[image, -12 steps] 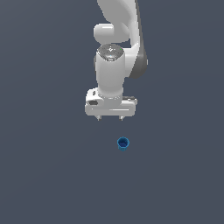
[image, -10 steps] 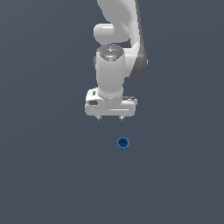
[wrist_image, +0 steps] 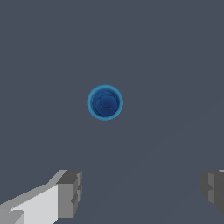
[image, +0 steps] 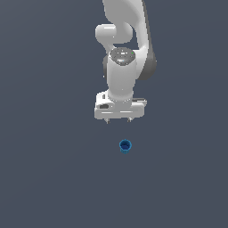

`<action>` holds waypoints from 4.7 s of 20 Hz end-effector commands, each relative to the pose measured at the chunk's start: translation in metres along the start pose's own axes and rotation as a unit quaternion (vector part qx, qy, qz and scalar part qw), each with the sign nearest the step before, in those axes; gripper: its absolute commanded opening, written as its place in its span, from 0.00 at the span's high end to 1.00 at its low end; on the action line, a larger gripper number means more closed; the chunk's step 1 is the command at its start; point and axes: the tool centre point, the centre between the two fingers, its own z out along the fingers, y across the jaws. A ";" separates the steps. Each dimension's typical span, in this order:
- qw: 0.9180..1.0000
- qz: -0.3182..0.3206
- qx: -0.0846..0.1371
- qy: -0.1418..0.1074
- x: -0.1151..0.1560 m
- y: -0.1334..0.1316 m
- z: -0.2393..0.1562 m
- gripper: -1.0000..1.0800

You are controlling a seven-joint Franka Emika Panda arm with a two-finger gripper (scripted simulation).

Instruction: Pick up the object and move it to a goal position.

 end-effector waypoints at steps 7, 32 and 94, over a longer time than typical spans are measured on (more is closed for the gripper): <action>1.000 -0.014 0.000 -0.001 0.003 -0.002 0.003 0.04; 0.960 -0.281 0.004 -0.013 0.057 -0.028 0.080 0.04; 0.948 -0.318 0.005 -0.014 0.019 -0.136 0.029 1.00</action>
